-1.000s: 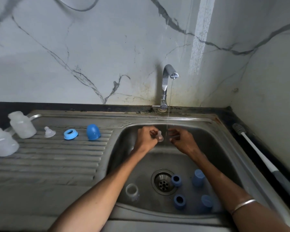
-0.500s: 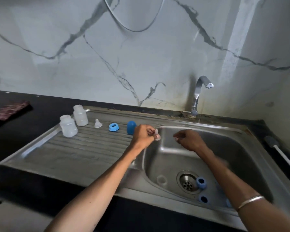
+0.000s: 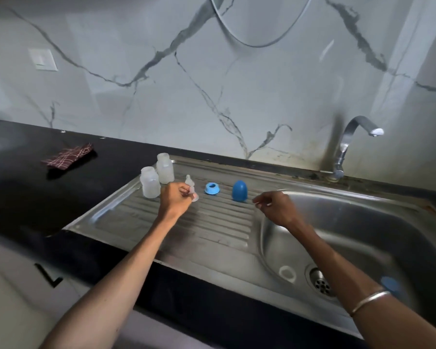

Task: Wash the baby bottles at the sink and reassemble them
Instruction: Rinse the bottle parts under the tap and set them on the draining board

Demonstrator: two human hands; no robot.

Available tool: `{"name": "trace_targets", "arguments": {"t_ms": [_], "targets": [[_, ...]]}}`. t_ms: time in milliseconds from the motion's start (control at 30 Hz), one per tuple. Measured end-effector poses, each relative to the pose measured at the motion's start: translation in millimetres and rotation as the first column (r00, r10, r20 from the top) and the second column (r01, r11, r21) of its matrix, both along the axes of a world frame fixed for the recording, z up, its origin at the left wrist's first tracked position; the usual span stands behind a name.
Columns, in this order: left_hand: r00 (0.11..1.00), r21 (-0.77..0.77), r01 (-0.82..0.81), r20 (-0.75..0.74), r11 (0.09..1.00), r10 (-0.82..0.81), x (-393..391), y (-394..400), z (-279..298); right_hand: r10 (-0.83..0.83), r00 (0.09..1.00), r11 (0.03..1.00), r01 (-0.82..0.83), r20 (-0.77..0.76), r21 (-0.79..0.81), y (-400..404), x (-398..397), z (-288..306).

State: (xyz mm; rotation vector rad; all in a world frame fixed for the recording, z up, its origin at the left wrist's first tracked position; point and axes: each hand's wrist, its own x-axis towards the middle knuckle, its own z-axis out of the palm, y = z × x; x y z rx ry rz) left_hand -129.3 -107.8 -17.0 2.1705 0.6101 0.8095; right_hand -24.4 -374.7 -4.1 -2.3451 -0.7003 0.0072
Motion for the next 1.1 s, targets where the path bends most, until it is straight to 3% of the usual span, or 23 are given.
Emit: {"name": "trace_targets", "arguments": {"t_ms": [300, 533, 867, 1100], "targets": [[0.997, 0.035, -0.061, 0.049, 0.998, 0.060, -6, 41, -9, 0.088, 0.996, 0.995, -0.089, 0.010, 0.047, 83, -11, -13], [0.999, 0.032, -0.036, 0.014, 0.999, 0.036, -2, 45, -16, 0.133, 0.991, 0.990, -0.132, -0.016, 0.039, 105, -12, -16], [0.998, 0.028, -0.060, -0.034, 0.998, 0.061, -6, 42, -18, 0.112, 0.994, 0.992, -0.111, -0.008, 0.060, 80, -17, -6], [0.986, 0.211, -0.165, 0.044, 0.964, 0.159, -20, 13, -6, 0.058, 0.998, 0.997, -0.059, 0.036, 0.039, 14, -5, 11]]}}
